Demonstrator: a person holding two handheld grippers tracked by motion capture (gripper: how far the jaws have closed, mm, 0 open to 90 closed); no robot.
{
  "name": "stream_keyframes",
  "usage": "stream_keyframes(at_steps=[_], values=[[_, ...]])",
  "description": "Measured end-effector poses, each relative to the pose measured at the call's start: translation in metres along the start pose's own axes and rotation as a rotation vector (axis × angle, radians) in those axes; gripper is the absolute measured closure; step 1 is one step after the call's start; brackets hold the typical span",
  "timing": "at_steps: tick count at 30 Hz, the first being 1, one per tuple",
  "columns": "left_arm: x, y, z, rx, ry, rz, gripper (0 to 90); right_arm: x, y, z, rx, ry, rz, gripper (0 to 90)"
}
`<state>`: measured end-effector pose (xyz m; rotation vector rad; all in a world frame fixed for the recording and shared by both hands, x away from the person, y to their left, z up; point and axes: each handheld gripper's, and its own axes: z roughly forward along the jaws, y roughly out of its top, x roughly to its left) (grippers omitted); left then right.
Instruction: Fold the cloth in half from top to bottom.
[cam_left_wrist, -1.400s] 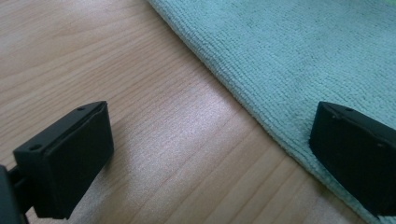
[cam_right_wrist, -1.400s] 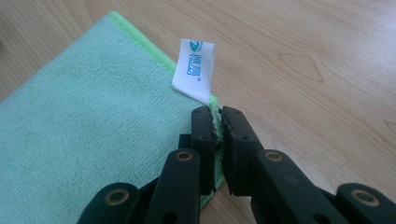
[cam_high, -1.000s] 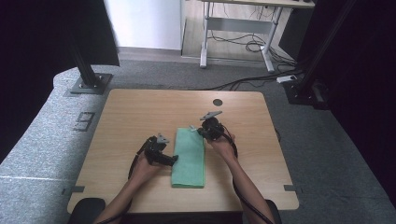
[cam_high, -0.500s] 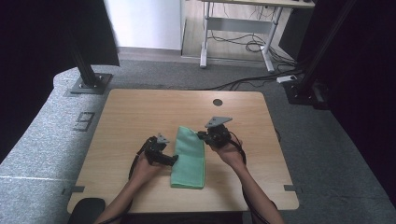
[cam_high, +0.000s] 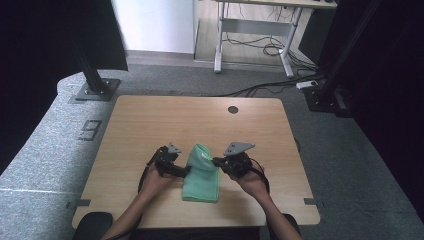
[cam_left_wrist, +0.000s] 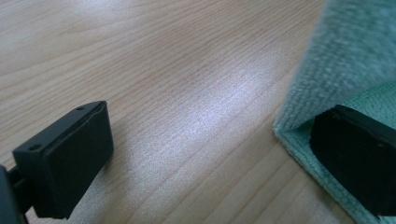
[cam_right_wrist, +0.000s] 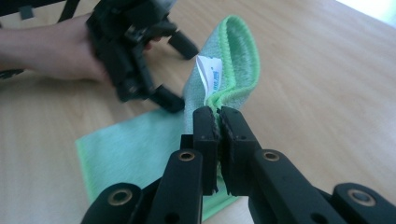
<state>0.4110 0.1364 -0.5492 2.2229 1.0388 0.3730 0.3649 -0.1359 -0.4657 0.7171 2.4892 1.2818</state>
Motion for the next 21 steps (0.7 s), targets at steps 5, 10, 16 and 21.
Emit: stream_keyframes(at_steps=[5,10,16,21], values=[[0.0,0.0,0.0,0.0,0.012,-0.013,0.0,0.01,-0.015,0.001,0.022,0.025,0.006,84.4],[0.0,0.001,0.001,-0.002,0.019,-0.024,0.0,0.021,-0.029,0.002,0.052,0.048,0.014,84.2],[0.0,0.001,0.001,-0.003,0.018,-0.024,0.0,0.033,-0.047,0.008,0.094,0.072,0.03,83.9],[0.001,0.001,0.001,-0.003,0.015,-0.021,0.0,0.038,-0.058,0.016,0.151,0.076,0.03,83.6]])
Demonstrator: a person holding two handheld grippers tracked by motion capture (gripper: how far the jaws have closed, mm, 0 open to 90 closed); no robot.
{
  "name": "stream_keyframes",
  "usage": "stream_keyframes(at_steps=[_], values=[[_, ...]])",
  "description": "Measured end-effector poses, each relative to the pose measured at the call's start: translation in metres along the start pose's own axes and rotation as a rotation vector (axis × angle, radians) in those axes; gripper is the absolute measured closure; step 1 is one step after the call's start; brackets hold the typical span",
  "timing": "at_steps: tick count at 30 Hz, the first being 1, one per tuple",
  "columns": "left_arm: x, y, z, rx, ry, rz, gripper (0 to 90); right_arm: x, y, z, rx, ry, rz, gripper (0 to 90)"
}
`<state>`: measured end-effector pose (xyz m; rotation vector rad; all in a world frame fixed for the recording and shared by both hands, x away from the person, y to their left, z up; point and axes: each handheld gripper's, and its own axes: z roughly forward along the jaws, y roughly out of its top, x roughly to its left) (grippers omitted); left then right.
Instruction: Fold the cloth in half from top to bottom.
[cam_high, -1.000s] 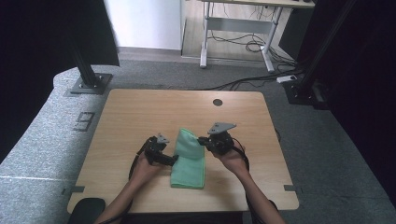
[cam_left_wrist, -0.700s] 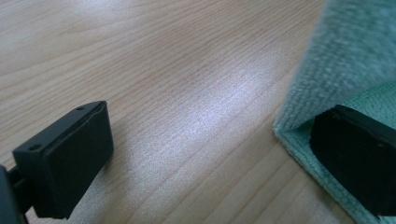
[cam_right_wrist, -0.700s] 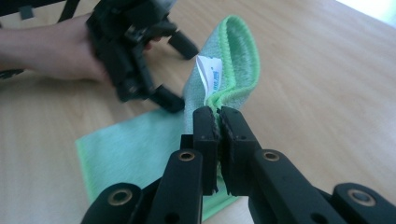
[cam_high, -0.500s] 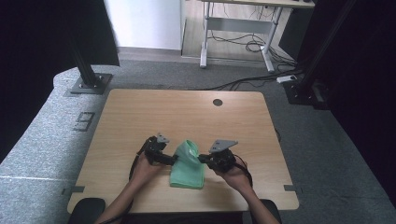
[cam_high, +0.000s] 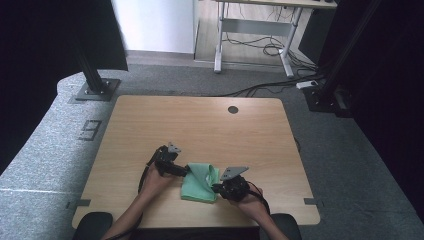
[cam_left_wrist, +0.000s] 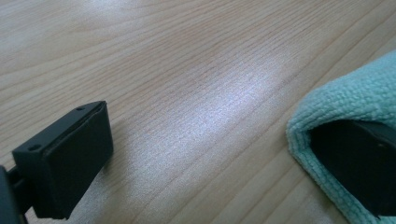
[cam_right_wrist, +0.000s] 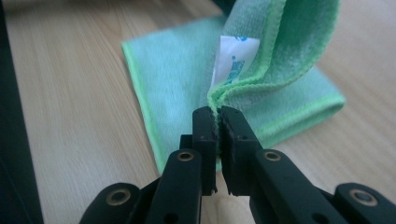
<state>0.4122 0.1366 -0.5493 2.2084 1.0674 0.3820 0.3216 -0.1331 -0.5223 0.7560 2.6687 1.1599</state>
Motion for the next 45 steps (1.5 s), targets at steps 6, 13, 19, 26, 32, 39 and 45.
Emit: stream_keyframes(at_steps=[6,13,19,26,32,39,45], values=[[0.002,0.003,-0.004,0.039,-0.042,0.01,1.4,0.0,-0.008,0.007,0.042,-0.012,0.013,83.3],[0.001,0.006,-0.03,0.068,-0.128,0.05,5.1,0.001,-0.008,0.008,0.046,-0.023,0.019,83.1],[0.005,0.023,-0.045,-0.011,-0.128,0.032,5.7,0.001,-0.008,0.008,0.046,-0.024,0.024,82.5],[-0.004,0.056,-0.012,0.026,-0.095,0.099,5.7,0.001,-0.008,0.007,0.047,-0.026,0.029,82.0],[-0.009,0.054,0.001,0.086,-0.125,0.133,5.7,0.002,-0.008,0.003,0.048,-0.042,0.016,74.4],[-0.012,0.037,-0.012,0.099,-0.127,0.157,6.0,-0.006,-0.009,-0.019,0.0,-0.078,0.022,58.7],[-0.018,0.027,-0.029,0.078,-0.108,0.166,6.0,-0.017,-0.008,-0.032,-0.04,-0.113,0.053,52.0]])
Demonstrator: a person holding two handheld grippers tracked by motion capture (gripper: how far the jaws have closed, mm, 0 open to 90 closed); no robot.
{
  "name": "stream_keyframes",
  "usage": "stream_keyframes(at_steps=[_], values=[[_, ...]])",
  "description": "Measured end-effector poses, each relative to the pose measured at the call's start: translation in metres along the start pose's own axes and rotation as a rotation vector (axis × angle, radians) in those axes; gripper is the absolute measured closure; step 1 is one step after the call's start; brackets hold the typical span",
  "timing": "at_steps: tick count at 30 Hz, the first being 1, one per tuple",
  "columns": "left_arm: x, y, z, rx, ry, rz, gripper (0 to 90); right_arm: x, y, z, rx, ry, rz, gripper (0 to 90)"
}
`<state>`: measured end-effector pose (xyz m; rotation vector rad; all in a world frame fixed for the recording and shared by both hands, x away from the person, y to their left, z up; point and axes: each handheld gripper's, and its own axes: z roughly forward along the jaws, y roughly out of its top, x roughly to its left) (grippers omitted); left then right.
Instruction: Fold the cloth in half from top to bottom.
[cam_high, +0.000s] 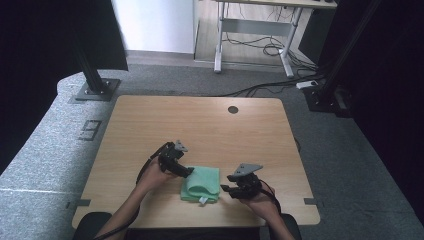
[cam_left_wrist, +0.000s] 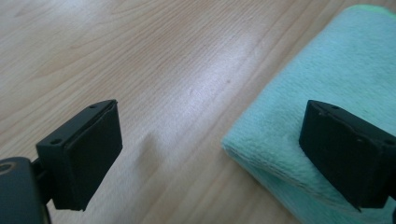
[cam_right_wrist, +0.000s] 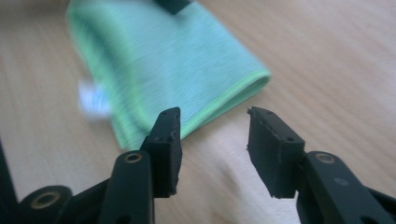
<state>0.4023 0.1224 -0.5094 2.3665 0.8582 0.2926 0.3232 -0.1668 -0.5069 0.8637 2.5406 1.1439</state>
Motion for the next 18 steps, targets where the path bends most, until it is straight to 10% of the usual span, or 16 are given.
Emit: stream_keyframes(at_steps=[9,18], values=[[-0.029,-0.021,-0.021,-0.019,-0.066,0.056,5.9,0.003,0.008,0.025,0.016,0.016,0.032,42.4],[-0.027,-0.044,-0.009,0.036,0.008,0.048,5.7,0.013,-0.003,0.036,0.063,0.023,0.042,34.6]])
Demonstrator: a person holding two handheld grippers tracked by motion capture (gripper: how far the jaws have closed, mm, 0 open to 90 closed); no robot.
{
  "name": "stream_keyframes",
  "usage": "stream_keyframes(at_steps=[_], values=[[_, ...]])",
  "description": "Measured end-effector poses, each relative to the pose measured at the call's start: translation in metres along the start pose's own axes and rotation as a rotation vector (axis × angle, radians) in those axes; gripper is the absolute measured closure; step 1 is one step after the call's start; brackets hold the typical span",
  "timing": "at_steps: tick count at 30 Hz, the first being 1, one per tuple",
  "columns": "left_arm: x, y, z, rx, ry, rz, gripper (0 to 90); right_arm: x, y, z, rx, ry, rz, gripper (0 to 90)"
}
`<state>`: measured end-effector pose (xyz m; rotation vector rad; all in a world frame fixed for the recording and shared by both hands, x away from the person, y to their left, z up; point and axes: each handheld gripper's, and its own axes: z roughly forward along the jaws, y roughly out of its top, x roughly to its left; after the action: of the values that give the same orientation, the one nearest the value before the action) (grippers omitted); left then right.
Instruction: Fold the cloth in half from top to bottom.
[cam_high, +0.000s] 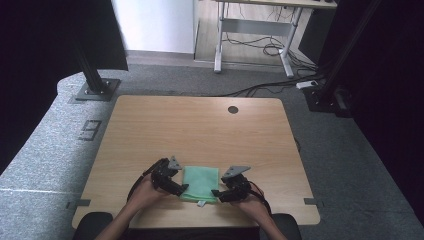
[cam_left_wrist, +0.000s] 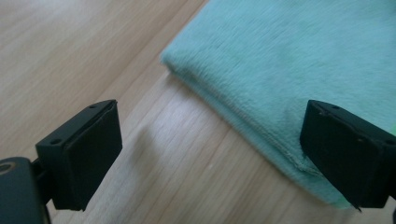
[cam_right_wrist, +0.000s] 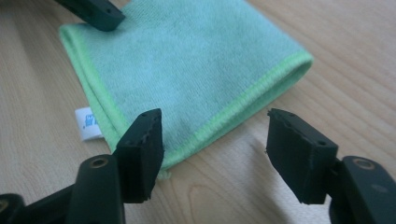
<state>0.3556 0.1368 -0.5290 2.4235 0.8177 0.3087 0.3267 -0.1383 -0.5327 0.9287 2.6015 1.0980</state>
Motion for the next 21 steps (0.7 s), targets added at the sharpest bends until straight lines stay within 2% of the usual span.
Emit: stream_keyframes(at_steps=[4,7,8,11,13,17,21], values=[[-0.003,0.0,-0.008,-0.039,-0.002,-0.012,6.3,0.003,-0.002,0.005,0.018,-0.024,-0.022,32.5],[-0.009,-0.003,-0.016,-0.076,-0.068,-0.025,6.5,0.003,-0.003,0.007,0.02,-0.029,-0.017,31.4],[-0.012,-0.005,-0.016,-0.073,-0.07,-0.023,6.5,0.003,-0.003,0.007,0.02,-0.028,-0.011,30.9],[-0.015,-0.012,-0.012,-0.038,-0.032,-0.006,6.4,0.002,-0.004,0.008,0.017,-0.035,0.0,28.2],[-0.015,-0.016,-0.009,-0.032,-0.012,-0.021,6.4,0.002,-0.005,0.009,0.013,-0.045,0.011,25.0],[-0.017,-0.022,-0.005,-0.052,-0.003,-0.053,6.0,0.002,-0.008,0.011,0.005,-0.087,0.034,15.8],[-0.017,-0.027,-0.003,-0.082,0.015,-0.08,2.4,0.002,-0.008,0.011,0.01,-0.102,0.05,14.4]])
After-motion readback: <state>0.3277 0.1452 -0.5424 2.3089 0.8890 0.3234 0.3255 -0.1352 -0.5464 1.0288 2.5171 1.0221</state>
